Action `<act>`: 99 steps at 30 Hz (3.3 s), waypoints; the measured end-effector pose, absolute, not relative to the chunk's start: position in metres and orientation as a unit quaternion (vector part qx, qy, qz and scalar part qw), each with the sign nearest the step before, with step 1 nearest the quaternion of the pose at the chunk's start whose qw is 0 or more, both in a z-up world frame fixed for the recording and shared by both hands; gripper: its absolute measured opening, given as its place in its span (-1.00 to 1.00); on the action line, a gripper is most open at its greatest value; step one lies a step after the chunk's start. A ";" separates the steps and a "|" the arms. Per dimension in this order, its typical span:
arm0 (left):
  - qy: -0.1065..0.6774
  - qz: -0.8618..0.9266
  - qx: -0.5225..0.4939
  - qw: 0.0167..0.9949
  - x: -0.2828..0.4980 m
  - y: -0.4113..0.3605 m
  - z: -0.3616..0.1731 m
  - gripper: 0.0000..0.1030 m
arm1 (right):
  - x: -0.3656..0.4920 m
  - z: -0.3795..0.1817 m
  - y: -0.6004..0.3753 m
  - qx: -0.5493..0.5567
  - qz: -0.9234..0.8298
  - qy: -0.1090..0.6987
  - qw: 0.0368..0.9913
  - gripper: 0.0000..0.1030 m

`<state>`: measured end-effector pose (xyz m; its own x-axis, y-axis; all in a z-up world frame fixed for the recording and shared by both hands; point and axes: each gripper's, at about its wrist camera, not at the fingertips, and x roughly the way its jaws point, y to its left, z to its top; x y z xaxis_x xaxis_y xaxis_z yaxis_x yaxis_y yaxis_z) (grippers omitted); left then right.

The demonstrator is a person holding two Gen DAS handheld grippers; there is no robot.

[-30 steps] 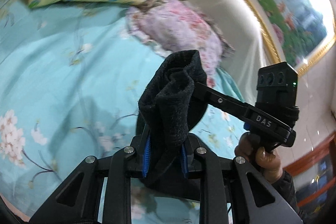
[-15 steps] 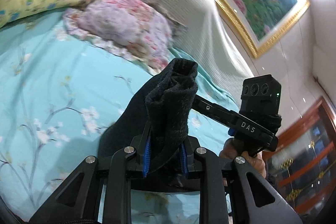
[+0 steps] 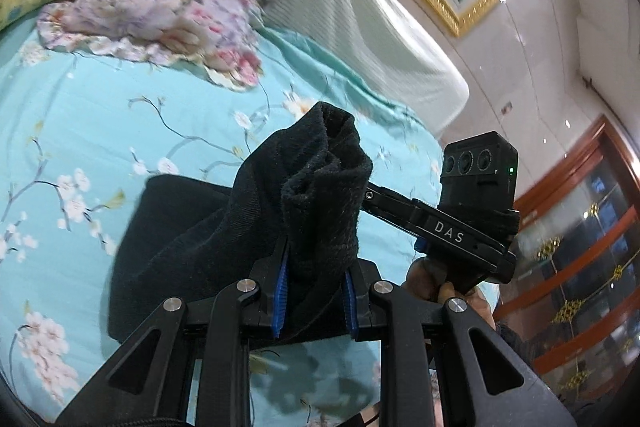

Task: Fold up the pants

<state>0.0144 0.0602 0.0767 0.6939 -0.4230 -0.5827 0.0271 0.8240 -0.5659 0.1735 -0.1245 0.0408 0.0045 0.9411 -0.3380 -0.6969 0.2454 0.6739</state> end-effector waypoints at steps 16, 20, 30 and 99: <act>0.422 -0.157 -0.205 0.869 0.040 0.002 0.045 -0.57 | 0.180 -0.013 -0.182 0.211 0.549 0.396 0.706 -0.66; 0.437 -0.164 -0.198 0.862 0.047 -0.008 0.034 -0.57 | 0.182 -0.022 -0.192 0.215 0.537 0.403 0.709 -0.79; 0.465 -0.170 -0.163 0.854 0.057 -0.030 0.014 -0.57 | 0.181 -0.041 -0.221 0.235 0.501 0.421 0.719 -0.99; 0.452 -0.047 -0.273 0.848 0.045 0.127 -0.010 0.36 | 0.117 -0.035 -0.202 0.189 0.273 0.503 0.798 0.99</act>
